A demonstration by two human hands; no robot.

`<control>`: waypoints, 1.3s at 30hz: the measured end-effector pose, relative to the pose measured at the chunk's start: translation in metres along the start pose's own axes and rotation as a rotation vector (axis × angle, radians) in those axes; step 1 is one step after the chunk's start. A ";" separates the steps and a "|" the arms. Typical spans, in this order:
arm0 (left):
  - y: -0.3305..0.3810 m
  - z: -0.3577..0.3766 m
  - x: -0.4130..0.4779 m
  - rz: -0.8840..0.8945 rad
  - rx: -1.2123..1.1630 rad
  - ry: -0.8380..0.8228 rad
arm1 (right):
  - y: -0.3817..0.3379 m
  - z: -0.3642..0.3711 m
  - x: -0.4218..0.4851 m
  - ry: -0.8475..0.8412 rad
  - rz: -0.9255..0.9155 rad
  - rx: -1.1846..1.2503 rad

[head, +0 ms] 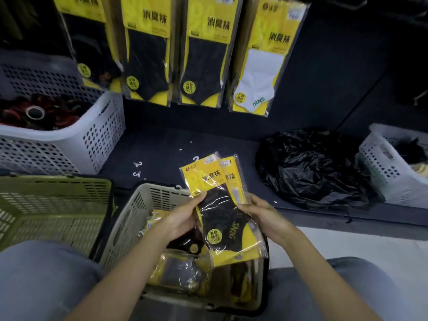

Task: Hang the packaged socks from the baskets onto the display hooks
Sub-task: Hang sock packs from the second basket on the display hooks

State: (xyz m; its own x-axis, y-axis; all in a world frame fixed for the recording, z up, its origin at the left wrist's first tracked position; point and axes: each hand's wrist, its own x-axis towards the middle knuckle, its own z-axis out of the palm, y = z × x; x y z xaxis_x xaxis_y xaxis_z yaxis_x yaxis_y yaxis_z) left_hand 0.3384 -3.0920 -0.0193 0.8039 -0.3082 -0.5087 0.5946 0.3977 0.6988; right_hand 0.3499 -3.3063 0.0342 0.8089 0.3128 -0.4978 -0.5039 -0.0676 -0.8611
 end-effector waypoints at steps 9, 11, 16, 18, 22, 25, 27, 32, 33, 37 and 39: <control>0.103 0.065 -0.043 0.474 0.371 0.214 | -0.093 0.038 -0.004 0.257 -0.700 -0.169; 0.119 0.079 -0.044 0.567 0.403 0.284 | -0.109 0.038 -0.006 0.284 -0.756 -0.082; 0.146 0.114 -0.037 0.678 0.486 0.222 | -0.139 0.010 -0.018 0.274 -0.713 0.145; 0.155 0.126 -0.033 0.686 0.484 0.207 | -0.146 -0.006 -0.022 0.242 -0.681 0.140; 0.175 0.143 -0.024 0.719 0.570 0.198 | -0.161 -0.039 -0.025 0.248 -0.675 0.106; 0.194 0.151 -0.021 0.773 0.587 0.235 | -0.179 -0.067 -0.024 0.361 -0.706 0.125; 0.210 0.152 -0.019 0.810 0.584 0.307 | -0.193 -0.087 -0.022 0.462 -0.731 0.126; 0.237 0.155 -0.017 0.856 0.561 0.340 | -0.231 -0.118 -0.011 0.597 -0.773 0.102; 0.240 0.157 -0.017 0.856 0.546 0.332 | -0.238 -0.120 -0.008 0.598 -0.784 0.078; 0.246 0.163 -0.016 0.862 0.510 0.298 | -0.258 -0.124 0.004 0.510 -0.778 -0.040; 0.248 0.165 -0.015 0.871 0.509 0.297 | -0.264 -0.124 0.011 0.489 -0.767 -0.068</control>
State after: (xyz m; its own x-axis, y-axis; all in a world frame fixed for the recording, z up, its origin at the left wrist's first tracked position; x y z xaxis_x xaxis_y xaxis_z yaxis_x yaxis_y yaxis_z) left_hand 0.4717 -3.1316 0.2441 0.9629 0.1611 0.2163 -0.2107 -0.0513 0.9762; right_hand 0.5295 -3.4025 0.2429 0.9608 -0.1410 0.2389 0.2314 -0.0672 -0.9705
